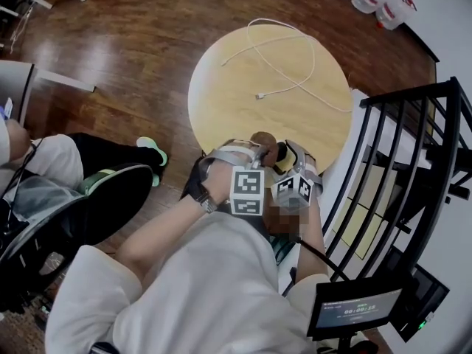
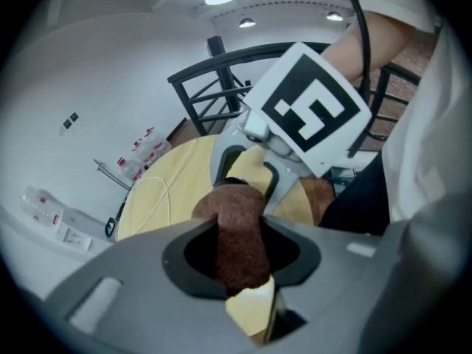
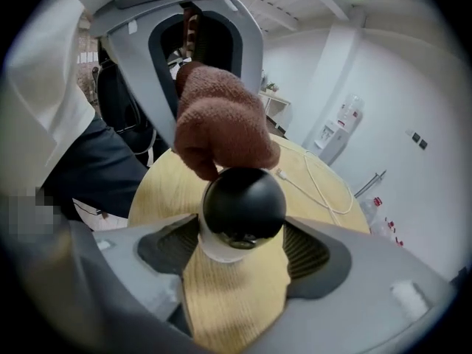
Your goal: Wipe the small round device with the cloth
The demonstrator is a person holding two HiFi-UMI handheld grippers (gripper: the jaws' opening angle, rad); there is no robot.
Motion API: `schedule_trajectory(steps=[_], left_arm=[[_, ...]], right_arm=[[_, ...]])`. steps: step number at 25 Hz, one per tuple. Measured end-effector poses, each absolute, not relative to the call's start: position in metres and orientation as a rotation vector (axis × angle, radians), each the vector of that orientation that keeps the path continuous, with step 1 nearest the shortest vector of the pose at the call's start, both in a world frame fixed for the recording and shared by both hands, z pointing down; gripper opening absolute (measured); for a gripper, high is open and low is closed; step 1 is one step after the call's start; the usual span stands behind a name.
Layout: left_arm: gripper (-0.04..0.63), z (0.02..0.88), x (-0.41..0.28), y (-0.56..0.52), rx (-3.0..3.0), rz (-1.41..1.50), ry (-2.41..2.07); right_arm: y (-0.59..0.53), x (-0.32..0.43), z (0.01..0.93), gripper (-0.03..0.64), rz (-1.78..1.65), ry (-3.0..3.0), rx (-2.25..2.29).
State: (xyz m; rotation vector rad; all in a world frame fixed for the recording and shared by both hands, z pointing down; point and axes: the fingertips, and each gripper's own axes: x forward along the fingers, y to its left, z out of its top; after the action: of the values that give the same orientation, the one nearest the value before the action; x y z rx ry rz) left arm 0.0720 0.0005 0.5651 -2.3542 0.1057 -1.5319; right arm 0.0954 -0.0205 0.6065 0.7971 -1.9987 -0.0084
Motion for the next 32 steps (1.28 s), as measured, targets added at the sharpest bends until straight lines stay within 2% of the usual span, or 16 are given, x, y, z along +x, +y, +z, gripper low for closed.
schedule_trajectory(steps=[6,18,27,32], left_arm=[[0.121,0.573,0.064,-0.005,-2.319,-1.579,0.13],[0.121,0.631,0.056,0.005,-2.633,-1.663,-0.041],[0.121,0.653,0.058,0.007,-2.671,-1.717,-0.132],[0.121,0.655,0.061,0.008,-2.686,-1.695,-0.153]], right_arm=[[-0.024,0.093,0.603,0.357,0.055,-1.948,0.899],[-0.02,0.094,0.599,0.348,0.172,-1.835,1.076],[-0.02,0.094,0.598,0.348,0.175,-1.874,0.996],[-0.014,0.101,0.593,0.348,0.157,-1.974,0.756]])
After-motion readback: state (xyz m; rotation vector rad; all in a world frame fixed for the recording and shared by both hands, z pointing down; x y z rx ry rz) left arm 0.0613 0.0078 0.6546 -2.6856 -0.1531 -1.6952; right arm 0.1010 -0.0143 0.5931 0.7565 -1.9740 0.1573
